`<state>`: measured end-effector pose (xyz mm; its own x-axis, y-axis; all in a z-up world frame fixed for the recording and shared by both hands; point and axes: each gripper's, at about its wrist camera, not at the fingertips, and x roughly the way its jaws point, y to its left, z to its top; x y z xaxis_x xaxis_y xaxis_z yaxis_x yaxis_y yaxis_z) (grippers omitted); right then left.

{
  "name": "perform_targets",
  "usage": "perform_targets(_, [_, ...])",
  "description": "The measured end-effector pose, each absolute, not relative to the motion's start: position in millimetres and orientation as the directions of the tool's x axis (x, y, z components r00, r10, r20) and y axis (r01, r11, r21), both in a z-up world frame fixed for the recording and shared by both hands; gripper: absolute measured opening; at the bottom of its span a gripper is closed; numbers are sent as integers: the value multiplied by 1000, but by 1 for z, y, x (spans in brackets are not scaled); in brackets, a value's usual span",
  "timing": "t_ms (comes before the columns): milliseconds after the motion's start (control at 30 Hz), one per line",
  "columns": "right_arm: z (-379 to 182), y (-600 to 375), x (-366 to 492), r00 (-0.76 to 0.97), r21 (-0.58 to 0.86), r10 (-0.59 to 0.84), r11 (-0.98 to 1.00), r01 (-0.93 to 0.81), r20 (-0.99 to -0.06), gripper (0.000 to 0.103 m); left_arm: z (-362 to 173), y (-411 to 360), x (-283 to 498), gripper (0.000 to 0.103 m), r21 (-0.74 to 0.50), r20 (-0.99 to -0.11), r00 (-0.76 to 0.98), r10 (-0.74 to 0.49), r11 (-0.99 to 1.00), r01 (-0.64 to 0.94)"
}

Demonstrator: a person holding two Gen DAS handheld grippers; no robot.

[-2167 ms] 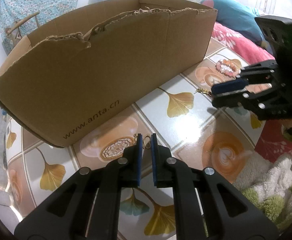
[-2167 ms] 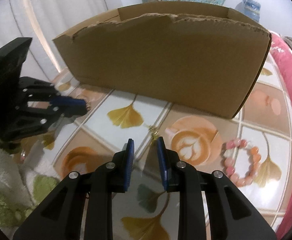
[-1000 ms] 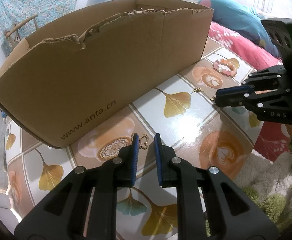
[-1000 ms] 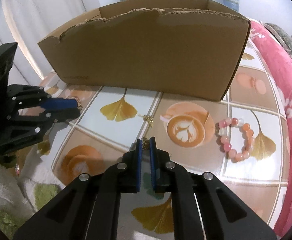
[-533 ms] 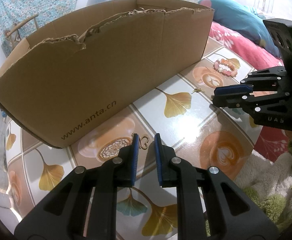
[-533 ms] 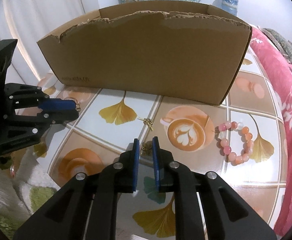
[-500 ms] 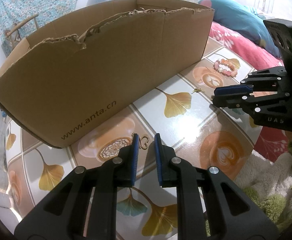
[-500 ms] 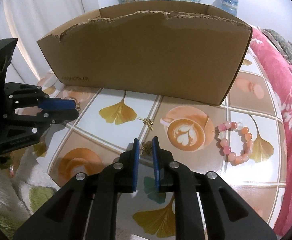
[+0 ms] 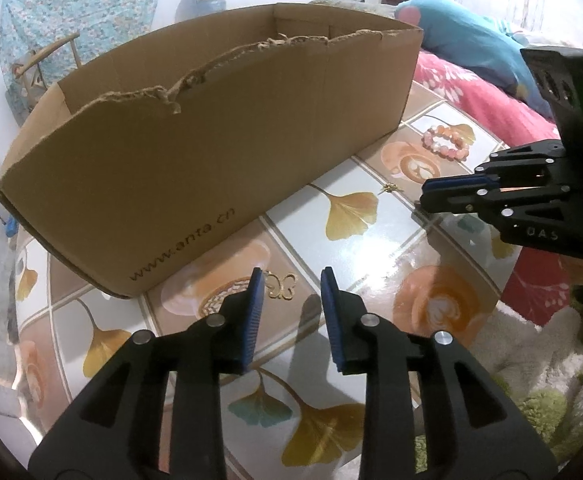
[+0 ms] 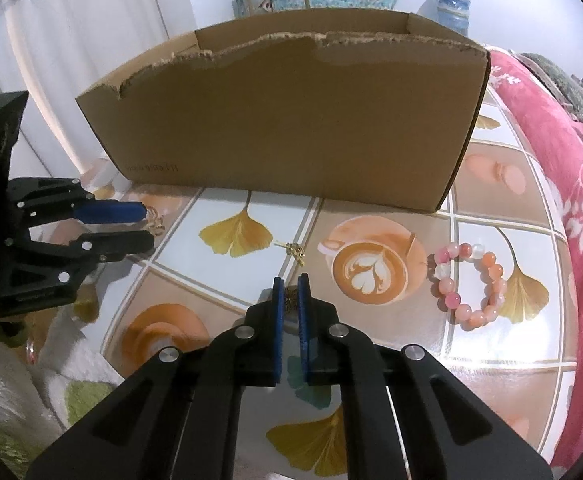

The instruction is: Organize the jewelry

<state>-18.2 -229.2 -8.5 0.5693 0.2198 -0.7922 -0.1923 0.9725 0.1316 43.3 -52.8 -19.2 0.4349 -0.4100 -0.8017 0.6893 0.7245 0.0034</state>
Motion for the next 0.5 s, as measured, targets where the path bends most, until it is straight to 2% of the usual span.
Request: perform_targets(500, [-3,-234,-16,588,153,248,966,-207,-770,7,-26,-53,57,28,-37,-835,392,-386,750,660])
